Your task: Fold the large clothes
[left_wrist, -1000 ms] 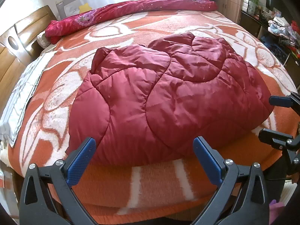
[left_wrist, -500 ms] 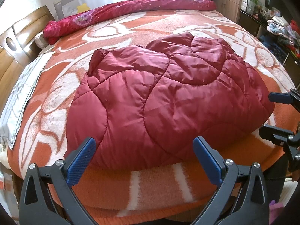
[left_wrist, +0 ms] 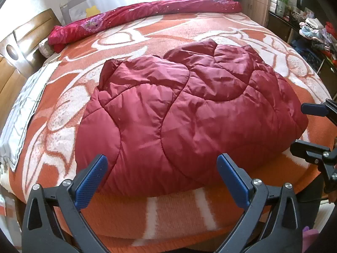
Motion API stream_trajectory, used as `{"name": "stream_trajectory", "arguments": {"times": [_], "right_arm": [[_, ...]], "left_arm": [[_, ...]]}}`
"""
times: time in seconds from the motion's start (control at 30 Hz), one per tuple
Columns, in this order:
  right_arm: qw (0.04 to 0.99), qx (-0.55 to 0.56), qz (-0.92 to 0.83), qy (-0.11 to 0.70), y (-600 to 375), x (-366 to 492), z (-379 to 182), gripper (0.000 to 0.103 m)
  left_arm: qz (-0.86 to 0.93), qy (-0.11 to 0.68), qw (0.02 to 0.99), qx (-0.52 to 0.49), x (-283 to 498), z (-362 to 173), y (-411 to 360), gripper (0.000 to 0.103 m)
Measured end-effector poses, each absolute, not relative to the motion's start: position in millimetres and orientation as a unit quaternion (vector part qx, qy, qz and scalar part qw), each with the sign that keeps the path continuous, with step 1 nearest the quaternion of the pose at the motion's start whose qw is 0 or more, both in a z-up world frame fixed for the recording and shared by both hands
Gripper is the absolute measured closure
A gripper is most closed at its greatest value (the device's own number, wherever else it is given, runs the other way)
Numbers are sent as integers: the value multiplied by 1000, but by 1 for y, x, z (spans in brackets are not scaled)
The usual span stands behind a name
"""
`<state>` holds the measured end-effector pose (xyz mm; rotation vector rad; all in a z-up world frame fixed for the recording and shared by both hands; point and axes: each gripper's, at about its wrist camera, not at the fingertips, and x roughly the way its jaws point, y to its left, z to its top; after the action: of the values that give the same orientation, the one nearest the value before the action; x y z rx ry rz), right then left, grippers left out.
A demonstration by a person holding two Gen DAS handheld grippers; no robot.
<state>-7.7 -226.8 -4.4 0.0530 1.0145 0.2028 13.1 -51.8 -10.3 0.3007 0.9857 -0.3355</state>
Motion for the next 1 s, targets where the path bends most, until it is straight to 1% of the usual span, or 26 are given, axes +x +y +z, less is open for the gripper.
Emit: {"name": "stream_trajectory", "arguments": {"times": [1.0], "right_arm": [[869,26,96,484,-229,-4,-3,0]], "left_arm": [[-165,468,857,141,19,-7,-57,0]]}}
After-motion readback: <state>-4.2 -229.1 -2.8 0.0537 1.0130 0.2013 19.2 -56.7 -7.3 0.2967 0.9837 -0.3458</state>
